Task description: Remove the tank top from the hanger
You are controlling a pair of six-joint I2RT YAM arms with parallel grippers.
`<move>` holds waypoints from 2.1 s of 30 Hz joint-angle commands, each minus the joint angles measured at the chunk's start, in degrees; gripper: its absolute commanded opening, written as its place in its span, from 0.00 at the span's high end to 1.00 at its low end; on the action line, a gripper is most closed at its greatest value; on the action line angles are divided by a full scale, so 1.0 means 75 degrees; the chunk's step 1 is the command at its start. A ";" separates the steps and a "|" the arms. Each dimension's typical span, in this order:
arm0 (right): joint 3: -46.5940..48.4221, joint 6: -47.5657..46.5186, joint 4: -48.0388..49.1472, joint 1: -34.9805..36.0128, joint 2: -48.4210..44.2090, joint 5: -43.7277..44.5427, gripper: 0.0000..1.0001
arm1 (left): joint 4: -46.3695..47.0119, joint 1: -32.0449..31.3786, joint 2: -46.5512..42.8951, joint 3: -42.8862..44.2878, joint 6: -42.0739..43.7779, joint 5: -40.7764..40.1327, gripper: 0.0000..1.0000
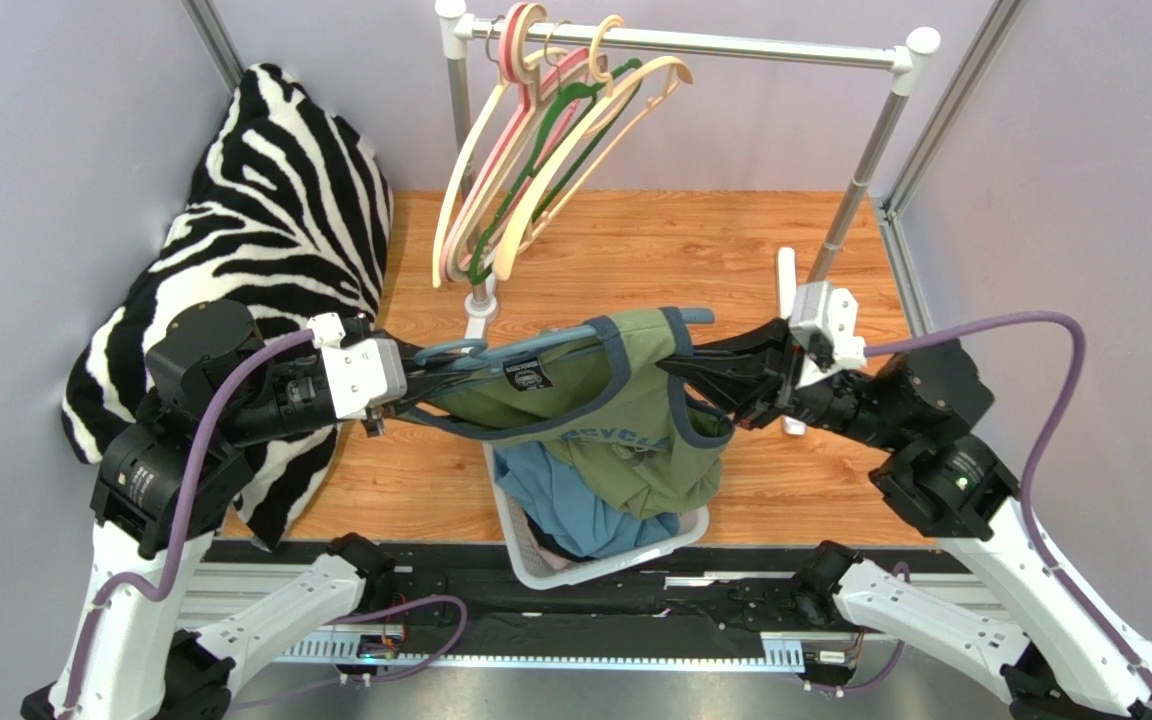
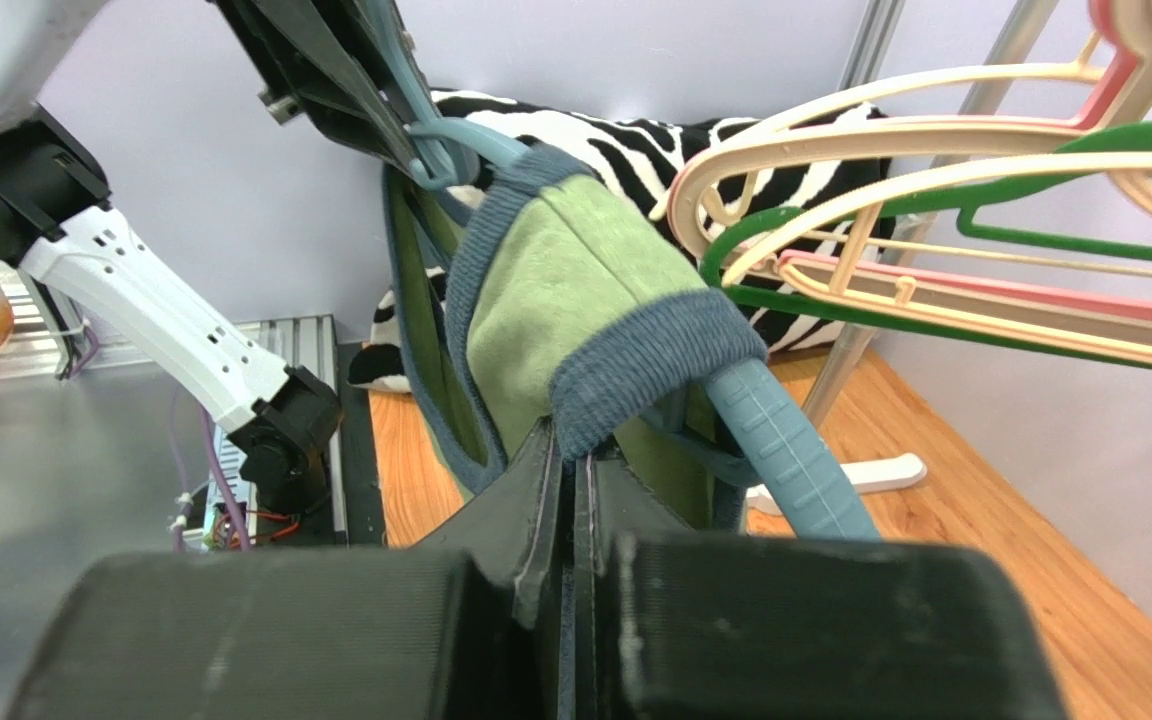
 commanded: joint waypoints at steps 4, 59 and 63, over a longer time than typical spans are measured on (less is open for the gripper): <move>0.0521 -0.0228 -0.0935 0.0039 -0.0712 0.0654 1.00 | 0.0414 0.0068 -0.0123 -0.0074 0.0216 0.0008 0.86; -0.0415 -0.1998 -0.1944 0.0027 -0.1028 0.1851 0.00 | -0.0805 0.0162 -0.0065 0.0980 0.0276 0.1004 0.90; -0.0405 -0.1939 -0.1885 0.0027 -0.1006 0.1851 0.01 | -0.0816 0.0162 -0.0112 0.0933 0.0193 0.1180 0.90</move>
